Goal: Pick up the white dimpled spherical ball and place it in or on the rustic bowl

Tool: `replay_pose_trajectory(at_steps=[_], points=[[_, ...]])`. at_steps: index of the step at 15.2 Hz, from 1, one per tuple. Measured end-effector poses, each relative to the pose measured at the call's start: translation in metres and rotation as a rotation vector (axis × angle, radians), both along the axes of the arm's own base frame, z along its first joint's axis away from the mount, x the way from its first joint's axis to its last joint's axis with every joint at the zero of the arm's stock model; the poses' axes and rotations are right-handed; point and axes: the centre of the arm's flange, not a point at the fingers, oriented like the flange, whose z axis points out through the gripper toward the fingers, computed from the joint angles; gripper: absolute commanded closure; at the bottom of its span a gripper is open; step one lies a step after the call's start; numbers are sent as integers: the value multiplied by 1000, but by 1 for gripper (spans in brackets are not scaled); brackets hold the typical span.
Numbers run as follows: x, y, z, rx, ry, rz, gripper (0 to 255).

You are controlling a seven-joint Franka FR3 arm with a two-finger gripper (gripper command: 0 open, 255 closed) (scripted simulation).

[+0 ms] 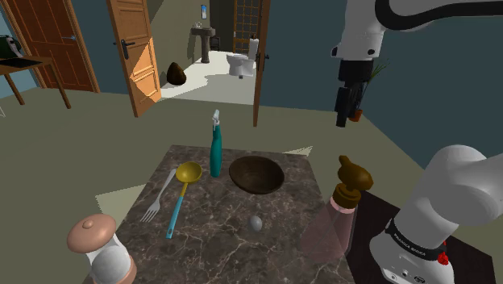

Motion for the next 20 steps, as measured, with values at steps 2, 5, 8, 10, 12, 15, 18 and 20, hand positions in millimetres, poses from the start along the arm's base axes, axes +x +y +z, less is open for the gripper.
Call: replay_pose_trajectory(at_steps=[2, 5, 8, 10, 12, 15, 18, 20], points=[[1, 6, -4, 1, -2, 1, 0], [6, 31, -27, 5, -11, 7, 0], [12, 56, -49, 10, -24, 14, 0], [16, 79, -65, 15, -32, 18, 0], [21, 98, -81, 18, -41, 22, 0], [25, 124, -106, 24, -54, 28, 0], [30, 156, -130, 29, -66, 35, 0], [38, 174, -144, 33, -75, 38, 0]])
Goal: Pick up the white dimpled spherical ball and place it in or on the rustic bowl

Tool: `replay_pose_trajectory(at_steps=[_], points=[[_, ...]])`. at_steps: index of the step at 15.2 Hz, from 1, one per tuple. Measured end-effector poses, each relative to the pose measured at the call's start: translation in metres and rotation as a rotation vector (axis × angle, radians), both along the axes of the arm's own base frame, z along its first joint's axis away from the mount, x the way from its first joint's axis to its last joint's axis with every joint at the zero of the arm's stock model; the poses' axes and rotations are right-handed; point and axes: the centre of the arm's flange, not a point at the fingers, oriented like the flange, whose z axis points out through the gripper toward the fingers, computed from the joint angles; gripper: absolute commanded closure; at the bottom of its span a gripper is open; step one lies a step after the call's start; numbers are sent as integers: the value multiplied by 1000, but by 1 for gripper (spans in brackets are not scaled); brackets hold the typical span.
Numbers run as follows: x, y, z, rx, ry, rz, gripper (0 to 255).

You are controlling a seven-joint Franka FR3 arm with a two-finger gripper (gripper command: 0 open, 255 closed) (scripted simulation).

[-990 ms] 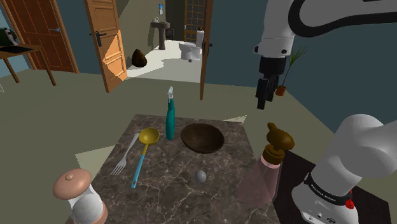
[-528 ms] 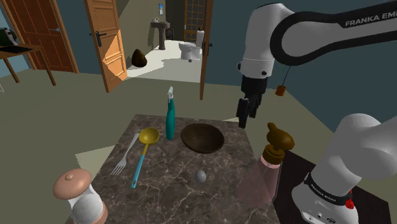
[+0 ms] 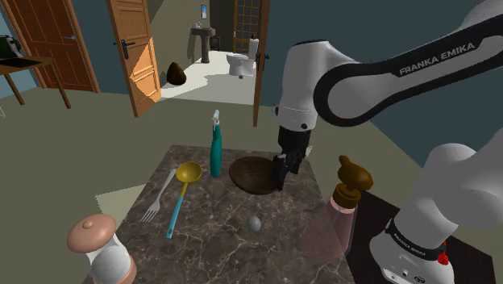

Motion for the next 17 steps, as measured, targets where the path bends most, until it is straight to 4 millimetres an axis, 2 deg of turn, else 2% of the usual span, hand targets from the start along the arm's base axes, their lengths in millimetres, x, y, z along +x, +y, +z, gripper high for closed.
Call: replay_pose_trajectory(at_steps=[4, 8, 12, 17], points=[[10, 38, -33, 8, -17, 8, 0], [19, 84, -61, 16, -34, 17, 0], [18, 94, -82, 19, -39, 18, 0], [17, 96, -107, 19, -40, 19, 0]])
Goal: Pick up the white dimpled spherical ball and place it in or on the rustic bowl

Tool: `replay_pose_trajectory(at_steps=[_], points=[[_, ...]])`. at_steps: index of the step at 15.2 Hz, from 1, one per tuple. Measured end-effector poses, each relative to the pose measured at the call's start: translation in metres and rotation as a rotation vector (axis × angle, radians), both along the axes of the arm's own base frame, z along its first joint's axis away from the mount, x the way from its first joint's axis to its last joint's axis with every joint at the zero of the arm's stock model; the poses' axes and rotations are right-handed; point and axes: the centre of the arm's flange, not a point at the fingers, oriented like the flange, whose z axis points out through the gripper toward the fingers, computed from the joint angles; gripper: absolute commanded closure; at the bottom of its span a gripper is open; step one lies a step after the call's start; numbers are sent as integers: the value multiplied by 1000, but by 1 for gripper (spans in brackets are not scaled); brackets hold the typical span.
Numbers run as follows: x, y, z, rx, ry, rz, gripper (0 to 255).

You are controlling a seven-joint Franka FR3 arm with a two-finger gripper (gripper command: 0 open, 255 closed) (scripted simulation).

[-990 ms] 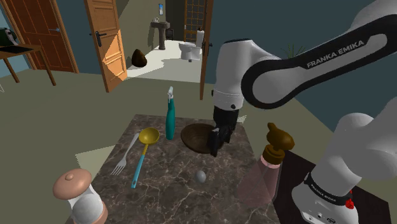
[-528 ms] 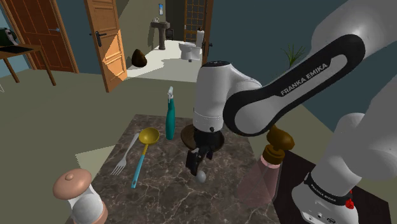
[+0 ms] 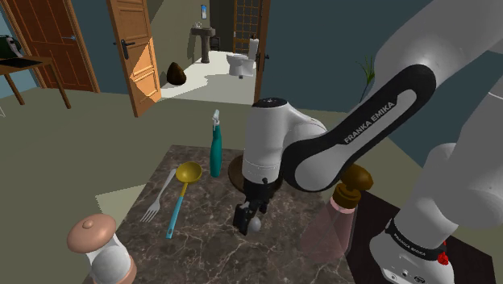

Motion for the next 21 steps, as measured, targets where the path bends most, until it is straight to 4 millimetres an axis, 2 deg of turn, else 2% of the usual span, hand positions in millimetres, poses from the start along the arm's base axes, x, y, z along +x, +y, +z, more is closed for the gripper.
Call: replay_pose_trajectory(at_steps=[6, 7, 17, 21], points=[[-1, 1, -4, 0, 0, 1, 0], [-1, 1, -4, 0, 0, 1, 255], [0, 1, -4, 1, -1, 0, 255], [0, 0, 12, 0, -1, 0, 255]])
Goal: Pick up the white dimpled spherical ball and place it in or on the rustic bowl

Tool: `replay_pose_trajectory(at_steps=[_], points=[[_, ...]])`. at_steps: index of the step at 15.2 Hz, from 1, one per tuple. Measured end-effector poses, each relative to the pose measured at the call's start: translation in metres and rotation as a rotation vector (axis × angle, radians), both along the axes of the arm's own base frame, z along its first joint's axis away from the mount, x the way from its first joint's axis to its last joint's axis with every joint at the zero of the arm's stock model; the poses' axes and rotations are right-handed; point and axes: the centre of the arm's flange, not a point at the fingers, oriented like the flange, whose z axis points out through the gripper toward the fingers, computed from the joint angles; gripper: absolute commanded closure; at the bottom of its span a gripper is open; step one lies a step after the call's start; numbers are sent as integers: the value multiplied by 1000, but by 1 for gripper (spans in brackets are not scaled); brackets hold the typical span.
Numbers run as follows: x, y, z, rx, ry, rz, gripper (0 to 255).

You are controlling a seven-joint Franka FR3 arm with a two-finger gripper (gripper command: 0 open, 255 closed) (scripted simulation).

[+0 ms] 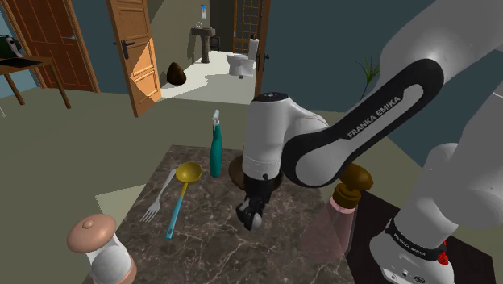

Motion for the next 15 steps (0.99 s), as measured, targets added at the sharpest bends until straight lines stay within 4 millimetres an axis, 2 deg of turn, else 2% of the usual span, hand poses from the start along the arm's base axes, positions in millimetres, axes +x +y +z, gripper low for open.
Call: replay_pose_trajectory(at_steps=[15], points=[[0, 0, 80, 0, 0, 0, 255]])
